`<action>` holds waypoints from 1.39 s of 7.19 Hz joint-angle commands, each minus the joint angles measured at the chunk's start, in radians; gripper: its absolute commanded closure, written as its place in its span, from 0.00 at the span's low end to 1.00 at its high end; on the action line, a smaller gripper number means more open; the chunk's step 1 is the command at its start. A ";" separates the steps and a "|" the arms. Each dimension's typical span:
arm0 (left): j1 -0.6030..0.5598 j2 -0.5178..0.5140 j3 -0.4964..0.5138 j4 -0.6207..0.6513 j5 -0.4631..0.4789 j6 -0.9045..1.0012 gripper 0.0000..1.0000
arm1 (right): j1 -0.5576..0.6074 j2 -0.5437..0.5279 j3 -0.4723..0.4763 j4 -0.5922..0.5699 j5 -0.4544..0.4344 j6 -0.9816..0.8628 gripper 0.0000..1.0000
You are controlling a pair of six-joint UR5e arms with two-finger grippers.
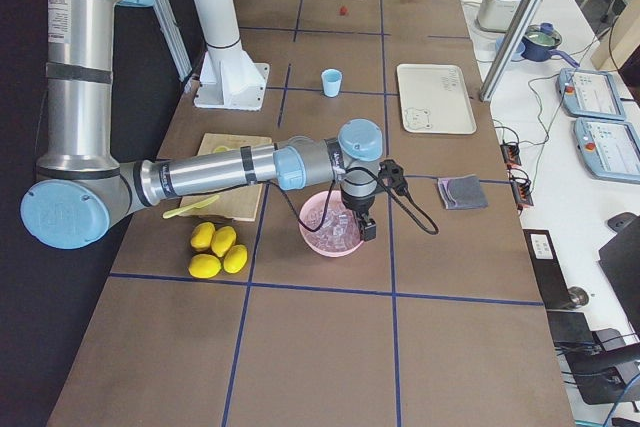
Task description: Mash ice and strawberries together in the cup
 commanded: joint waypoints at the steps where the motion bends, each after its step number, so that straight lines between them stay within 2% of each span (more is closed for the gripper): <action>1: 0.022 0.000 0.011 0.001 -0.002 -0.002 0.00 | -0.139 -0.001 0.003 0.108 -0.067 0.007 0.01; 4: 0.023 0.000 0.014 0.001 0.000 0.000 0.00 | -0.254 0.002 0.017 0.112 -0.166 0.030 0.01; 10: 0.023 -0.003 0.017 0.001 0.000 0.000 0.00 | -0.313 -0.009 -0.044 0.110 -0.169 0.021 0.08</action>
